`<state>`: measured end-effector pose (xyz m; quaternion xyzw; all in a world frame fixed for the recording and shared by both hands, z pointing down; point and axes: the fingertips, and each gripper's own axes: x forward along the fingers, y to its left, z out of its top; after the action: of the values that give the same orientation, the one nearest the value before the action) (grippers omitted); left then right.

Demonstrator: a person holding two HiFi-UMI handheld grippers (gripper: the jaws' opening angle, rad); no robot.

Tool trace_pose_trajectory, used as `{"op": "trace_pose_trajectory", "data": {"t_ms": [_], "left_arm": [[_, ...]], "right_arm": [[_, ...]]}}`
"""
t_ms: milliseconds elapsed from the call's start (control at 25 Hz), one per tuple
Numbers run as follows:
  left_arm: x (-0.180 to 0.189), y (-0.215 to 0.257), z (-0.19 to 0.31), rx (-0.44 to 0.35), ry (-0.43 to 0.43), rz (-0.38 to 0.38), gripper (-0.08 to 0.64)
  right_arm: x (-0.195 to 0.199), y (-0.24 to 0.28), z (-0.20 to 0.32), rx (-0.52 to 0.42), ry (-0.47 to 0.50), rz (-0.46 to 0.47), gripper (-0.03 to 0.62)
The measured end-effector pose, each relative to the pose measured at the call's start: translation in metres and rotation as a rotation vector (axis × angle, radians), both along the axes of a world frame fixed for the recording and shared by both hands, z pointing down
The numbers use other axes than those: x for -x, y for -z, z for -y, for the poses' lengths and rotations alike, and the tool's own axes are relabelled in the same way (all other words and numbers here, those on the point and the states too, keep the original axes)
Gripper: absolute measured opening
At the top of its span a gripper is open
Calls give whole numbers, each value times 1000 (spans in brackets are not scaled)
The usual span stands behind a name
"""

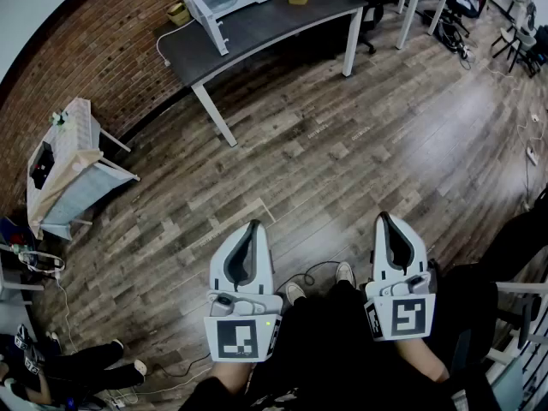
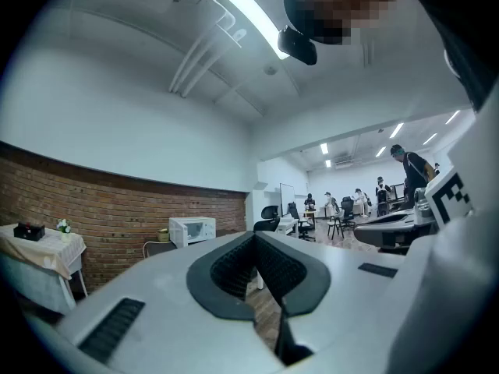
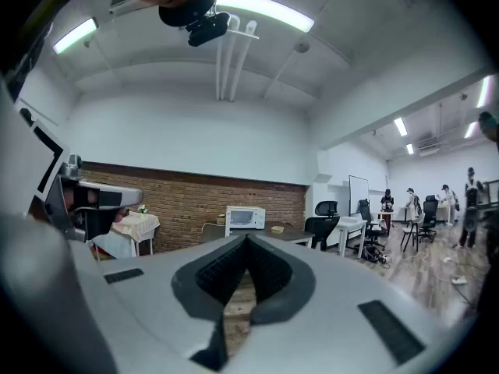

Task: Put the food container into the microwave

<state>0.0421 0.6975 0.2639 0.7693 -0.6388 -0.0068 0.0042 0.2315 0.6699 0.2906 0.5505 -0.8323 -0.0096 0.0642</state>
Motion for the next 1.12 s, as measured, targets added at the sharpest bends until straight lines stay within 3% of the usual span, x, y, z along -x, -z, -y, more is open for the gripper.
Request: {"op": "trace_pose_trajectory", "data": {"t_ms": [240, 440, 520, 760, 920, 1120], "left_arm": [[13, -7, -9, 0, -29, 26, -2], [33, -16, -23, 22, -35, 18, -2], [43, -23, -30, 36, -30, 6, -2], [62, -44, -47, 51, -17, -6, -2], [66, -49, -50, 79, -13, -25, -2], [82, -55, -50, 118, 19, 19, -2]], "right_arm": [[15, -6, -12, -4, -21, 17, 63], [43, 11, -30, -154, -4, -45, 63], [52, 10, -38, -168, -14, -51, 64], [65, -3, -54, -140, -6, -78, 64], [47, -17, -47, -80, -36, -63, 64], [27, -45, -22, -18, -65, -11, 63]]}}
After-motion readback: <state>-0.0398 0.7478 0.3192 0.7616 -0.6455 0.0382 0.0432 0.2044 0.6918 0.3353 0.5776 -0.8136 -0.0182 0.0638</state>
